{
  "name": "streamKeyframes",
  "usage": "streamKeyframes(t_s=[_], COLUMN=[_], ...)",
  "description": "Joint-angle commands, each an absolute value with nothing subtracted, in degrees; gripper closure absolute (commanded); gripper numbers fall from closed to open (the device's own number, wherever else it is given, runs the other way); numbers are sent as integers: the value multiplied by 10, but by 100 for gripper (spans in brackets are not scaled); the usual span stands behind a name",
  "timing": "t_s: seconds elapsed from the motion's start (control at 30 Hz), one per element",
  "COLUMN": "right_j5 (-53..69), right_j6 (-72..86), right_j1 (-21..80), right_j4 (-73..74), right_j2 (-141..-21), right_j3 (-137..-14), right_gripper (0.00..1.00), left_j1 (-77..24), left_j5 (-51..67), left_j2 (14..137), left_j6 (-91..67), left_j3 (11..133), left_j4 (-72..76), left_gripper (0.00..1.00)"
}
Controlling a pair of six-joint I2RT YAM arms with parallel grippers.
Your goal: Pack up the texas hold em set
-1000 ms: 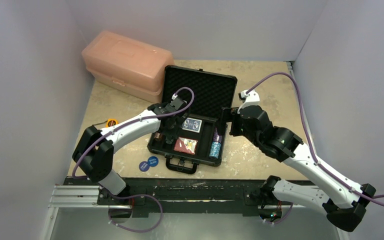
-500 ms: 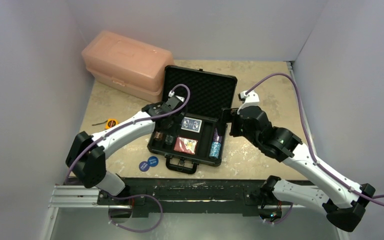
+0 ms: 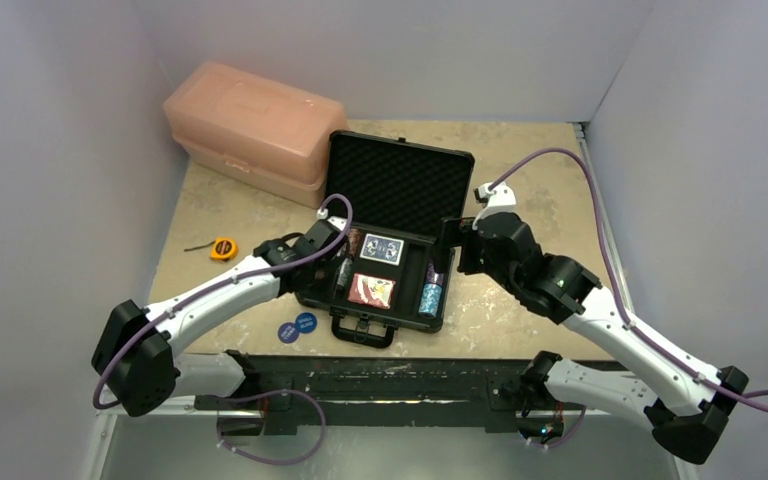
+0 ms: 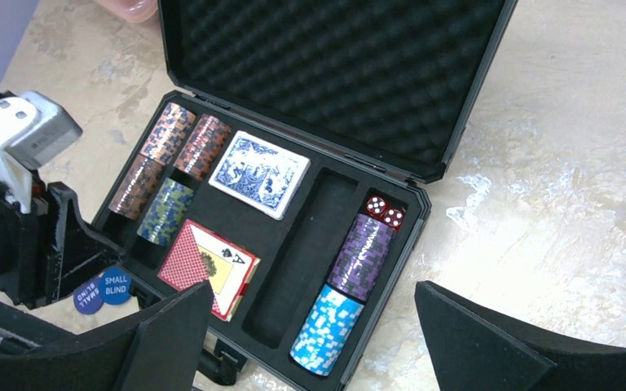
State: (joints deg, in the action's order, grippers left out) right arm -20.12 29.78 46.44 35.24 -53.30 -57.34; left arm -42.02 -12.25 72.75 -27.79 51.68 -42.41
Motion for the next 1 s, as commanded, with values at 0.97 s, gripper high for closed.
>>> streamKeyframes(t_s=[0.97], right_j5=[-198], right_j6=[272], right_j1=[451], right_j4=[322], right_j2=[-555], right_j3=[-563], right_gripper=[1], left_j1=[-417], left_j5=[-129], left_j2=[820], left_j6=[-273], left_j3=[546], left_j4=[-324], left_gripper=[81])
